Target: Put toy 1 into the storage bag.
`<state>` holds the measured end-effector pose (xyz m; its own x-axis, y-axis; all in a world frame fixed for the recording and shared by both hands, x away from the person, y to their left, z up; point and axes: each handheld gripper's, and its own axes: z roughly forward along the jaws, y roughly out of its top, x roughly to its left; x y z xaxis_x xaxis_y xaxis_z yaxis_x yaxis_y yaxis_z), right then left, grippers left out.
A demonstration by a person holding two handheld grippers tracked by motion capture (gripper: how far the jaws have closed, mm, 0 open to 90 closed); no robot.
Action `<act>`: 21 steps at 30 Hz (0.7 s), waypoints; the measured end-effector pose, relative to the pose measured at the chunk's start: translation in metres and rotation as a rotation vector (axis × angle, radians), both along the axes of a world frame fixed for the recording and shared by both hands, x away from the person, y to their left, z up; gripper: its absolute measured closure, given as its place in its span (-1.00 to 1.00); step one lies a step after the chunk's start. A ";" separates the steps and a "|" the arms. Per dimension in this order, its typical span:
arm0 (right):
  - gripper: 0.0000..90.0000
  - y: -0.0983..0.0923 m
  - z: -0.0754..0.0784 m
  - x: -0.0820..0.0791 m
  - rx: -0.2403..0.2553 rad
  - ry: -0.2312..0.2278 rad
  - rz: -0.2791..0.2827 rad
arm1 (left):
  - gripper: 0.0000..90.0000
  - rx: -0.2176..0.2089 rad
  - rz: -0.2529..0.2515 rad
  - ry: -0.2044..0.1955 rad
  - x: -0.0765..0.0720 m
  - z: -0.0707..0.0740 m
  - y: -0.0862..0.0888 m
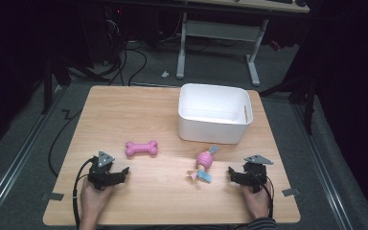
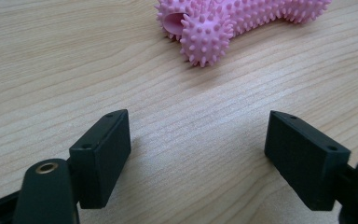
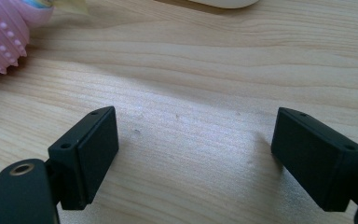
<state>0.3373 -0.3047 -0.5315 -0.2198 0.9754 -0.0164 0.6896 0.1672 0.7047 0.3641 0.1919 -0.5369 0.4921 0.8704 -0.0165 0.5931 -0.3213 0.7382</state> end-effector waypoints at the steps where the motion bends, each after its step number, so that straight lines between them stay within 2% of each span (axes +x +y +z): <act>1: -0.67 0.000 0.000 0.000 0.000 0.000 0.000 | -0.49 0.000 0.000 0.000 0.000 0.000 0.000; 21: -0.63 0.001 0.000 -0.001 0.000 -0.006 -0.001 | -0.50 -0.001 -0.013 0.002 0.001 0.000 0.000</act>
